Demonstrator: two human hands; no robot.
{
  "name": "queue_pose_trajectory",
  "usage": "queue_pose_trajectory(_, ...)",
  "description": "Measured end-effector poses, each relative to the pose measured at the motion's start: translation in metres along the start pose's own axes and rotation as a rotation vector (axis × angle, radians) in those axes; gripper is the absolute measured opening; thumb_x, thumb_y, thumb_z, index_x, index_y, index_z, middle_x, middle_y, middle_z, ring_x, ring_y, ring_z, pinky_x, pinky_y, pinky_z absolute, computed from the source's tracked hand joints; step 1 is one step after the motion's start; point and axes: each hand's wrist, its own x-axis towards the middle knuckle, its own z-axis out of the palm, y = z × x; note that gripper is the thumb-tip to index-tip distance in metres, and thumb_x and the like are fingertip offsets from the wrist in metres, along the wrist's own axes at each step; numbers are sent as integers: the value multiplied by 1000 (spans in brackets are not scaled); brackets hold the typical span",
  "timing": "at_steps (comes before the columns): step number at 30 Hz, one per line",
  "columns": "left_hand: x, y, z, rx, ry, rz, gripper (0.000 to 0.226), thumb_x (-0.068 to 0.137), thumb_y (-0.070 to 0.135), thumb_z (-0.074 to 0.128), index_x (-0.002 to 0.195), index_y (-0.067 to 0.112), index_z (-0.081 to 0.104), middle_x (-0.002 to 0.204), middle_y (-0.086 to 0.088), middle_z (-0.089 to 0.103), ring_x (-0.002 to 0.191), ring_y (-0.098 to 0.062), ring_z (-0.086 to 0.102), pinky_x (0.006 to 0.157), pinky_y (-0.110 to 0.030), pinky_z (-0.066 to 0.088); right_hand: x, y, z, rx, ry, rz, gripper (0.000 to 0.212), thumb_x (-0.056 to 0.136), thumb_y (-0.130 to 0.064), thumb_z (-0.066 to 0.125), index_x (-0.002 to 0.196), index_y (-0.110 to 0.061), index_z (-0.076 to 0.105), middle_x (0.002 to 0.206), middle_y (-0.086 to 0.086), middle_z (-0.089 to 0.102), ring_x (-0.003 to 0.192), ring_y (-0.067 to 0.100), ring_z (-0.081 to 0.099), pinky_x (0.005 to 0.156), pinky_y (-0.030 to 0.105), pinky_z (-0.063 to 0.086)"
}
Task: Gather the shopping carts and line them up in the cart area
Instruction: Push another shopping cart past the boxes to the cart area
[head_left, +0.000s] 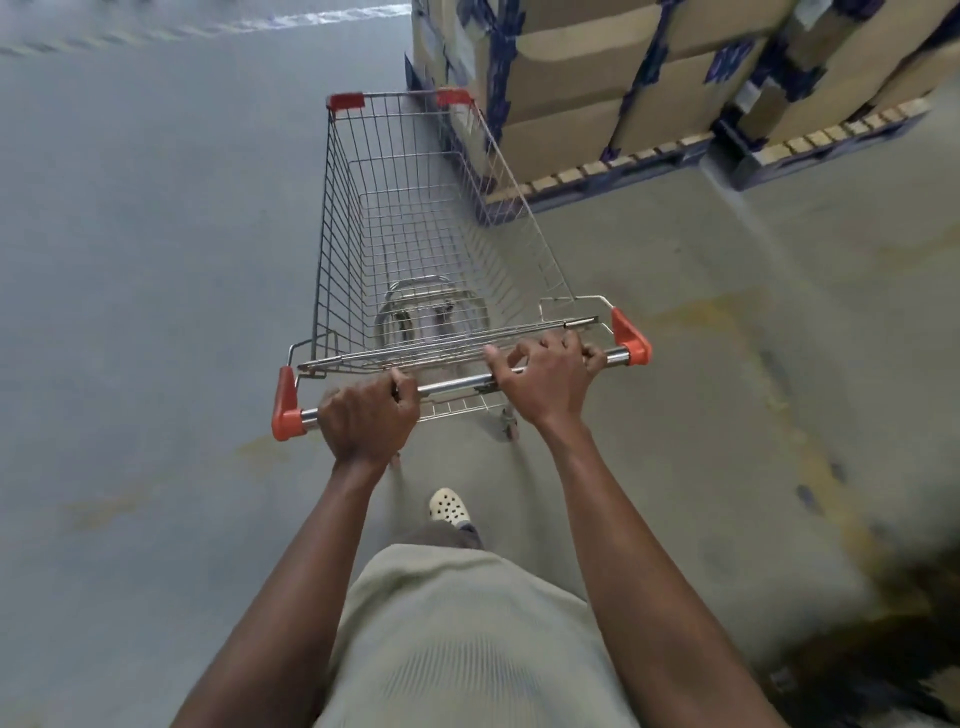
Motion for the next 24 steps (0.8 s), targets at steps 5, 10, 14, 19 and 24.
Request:
queue_pose_trajectory(5, 82, -16, 19, 34, -41, -42, 48, 94, 30, 48, 49, 15, 54, 44, 2, 38, 38, -17, 36, 55, -25, 26, 82, -40, 13, 15, -48, -36, 53, 88, -77, 46, 76, -34, 75, 102, -10, 70, 116, 18, 52, 100, 48, 24)
queue_pose_trajectory(10, 164, -37, 38, 22, -35, -108, 45, 92, 27, 52, 51, 11, 58, 44, -1, 44, 39, -22, 42, 57, -28, 33, 159, -83, 30, 9, -70, -85, 56, 87, -78, 44, 78, -34, 76, 101, -10, 69, 113, 18, 52, 97, 44, 21)
queue_pose_trajectory(14, 234, -52, 55, 25, -12, -146, 47, 92, 30, 45, 50, 11, 57, 44, -3, 49, 39, -24, 46, 59, -31, 39, 227, -118, 49, -5, -48, -125, 59, 88, -78, 40, 80, -32, 77, 101, -8, 68, 110, 18, 52, 96, 43, 20)
queue_pose_trajectory(19, 325, -73, 75, 37, 2, -186, 48, 93, 31, 45, 50, 12, 57, 44, -3, 48, 40, -23, 42, 58, -30, 35, 321, -165, 77, -32, -22, -164, 62, 89, -75, 39, 83, -28, 79, 99, -5, 68, 106, 18, 52, 94, 42, 21)
queue_pose_trajectory(24, 416, -88, 89, 40, 17, -254, 53, 92, 36, 39, 50, 9, 59, 45, -2, 45, 42, -22, 36, 59, -29, 28, 416, -221, 95, -90, -50, -178, 60, 90, -69, 39, 82, -27, 80, 94, -4, 67, 101, 17, 50, 92, 42, 22)
